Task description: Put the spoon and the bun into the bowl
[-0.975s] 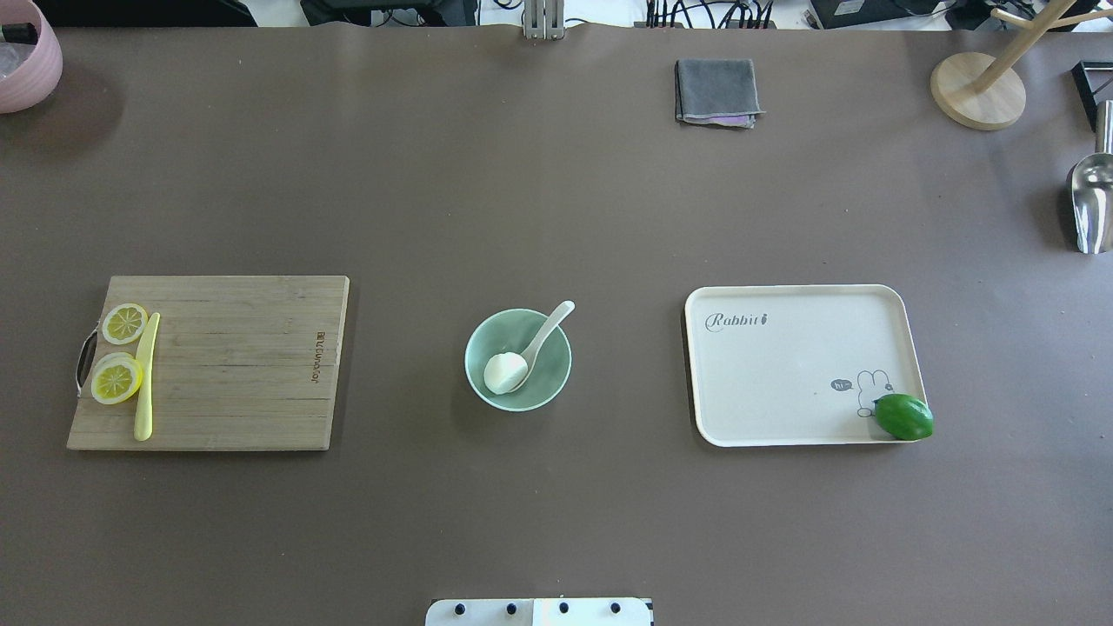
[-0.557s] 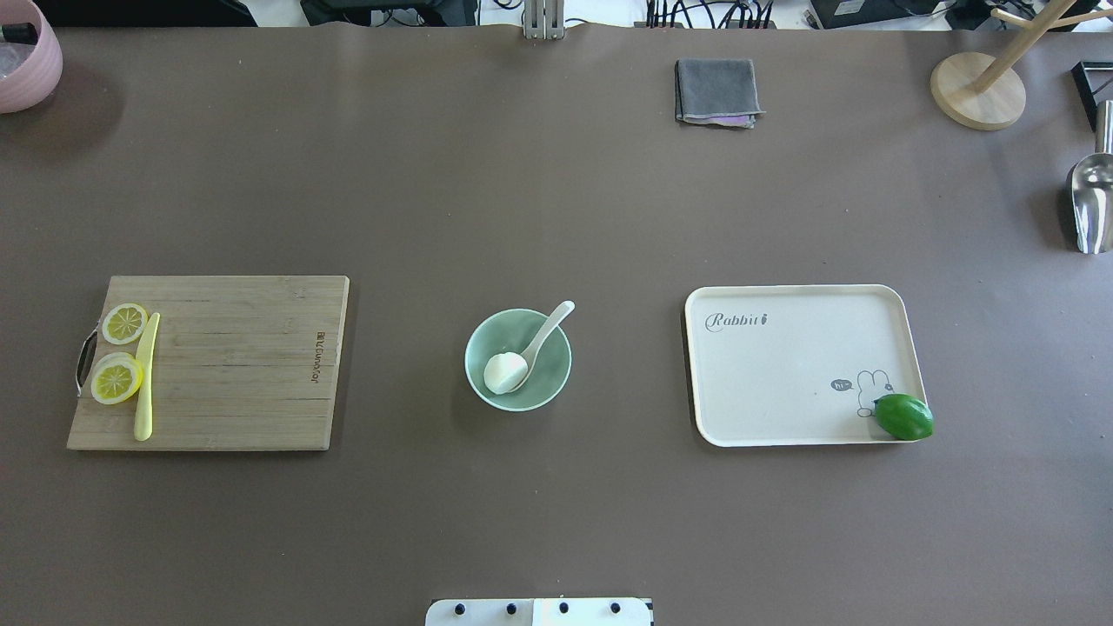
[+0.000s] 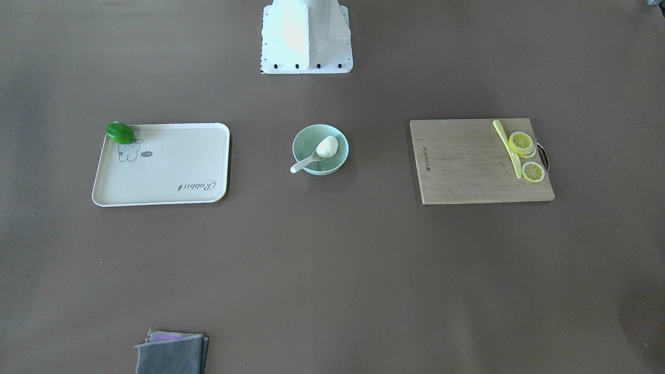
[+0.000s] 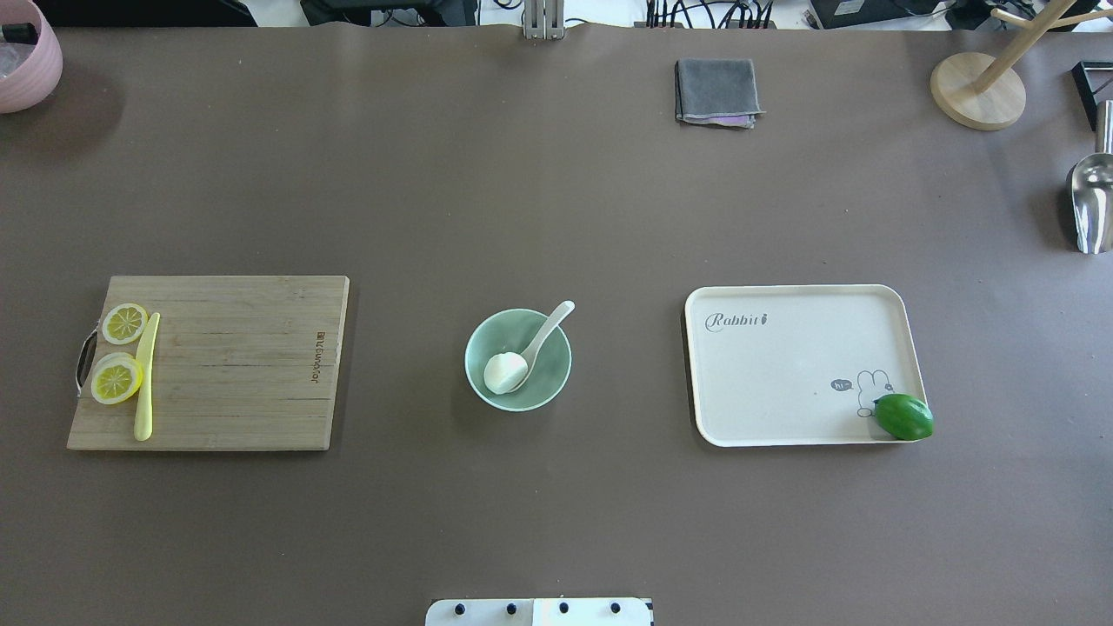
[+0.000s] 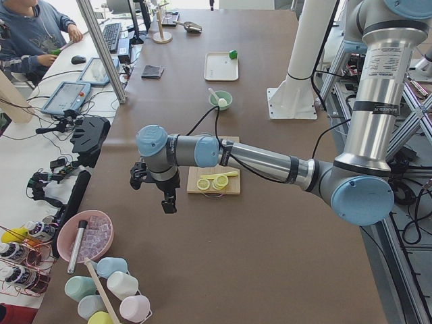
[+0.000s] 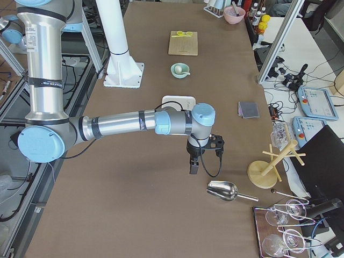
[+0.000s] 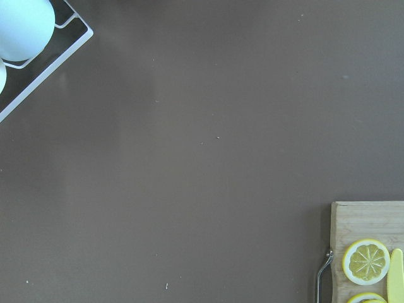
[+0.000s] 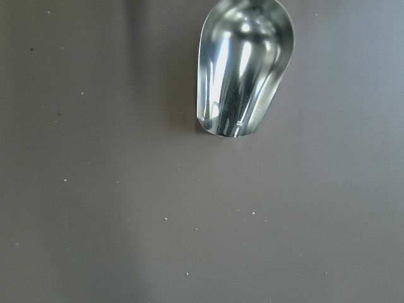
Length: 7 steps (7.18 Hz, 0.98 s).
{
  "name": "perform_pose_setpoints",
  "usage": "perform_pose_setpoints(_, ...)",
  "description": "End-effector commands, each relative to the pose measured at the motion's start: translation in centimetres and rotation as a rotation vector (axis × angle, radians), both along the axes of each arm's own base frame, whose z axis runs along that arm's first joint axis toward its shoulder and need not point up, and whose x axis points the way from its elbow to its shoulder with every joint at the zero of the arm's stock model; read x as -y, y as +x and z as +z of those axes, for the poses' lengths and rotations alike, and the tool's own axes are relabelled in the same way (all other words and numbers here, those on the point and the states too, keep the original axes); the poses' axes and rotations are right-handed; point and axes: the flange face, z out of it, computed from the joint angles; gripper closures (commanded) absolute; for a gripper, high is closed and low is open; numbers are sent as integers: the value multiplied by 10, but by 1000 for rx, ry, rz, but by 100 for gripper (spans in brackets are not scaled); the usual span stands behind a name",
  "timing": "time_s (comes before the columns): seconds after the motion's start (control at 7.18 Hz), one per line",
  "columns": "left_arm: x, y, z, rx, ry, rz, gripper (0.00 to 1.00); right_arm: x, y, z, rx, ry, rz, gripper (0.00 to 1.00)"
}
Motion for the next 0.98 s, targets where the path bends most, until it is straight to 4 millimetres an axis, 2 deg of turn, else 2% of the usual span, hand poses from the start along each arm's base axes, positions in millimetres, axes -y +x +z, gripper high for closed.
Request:
perform_pose_setpoints(0.0, -1, 0, 0, -1, -1, -1, 1, 8, -5, -7, -25, 20, -8, 0)
perform_pose_setpoints(0.28, -2, -1, -8, -2, 16, -2, 1, 14, -9, -14, -30, 34, -13, 0)
perform_pose_setpoints(0.56, -3, -1, -8, -2, 25, 3, 1, 14, -9, -11, -32, 29, -15, 0)
perform_pose_setpoints(0.84, -1, -1, -9, -4, 44, 4, 2, 13, -9, -17, -14, 37, -13, 0)
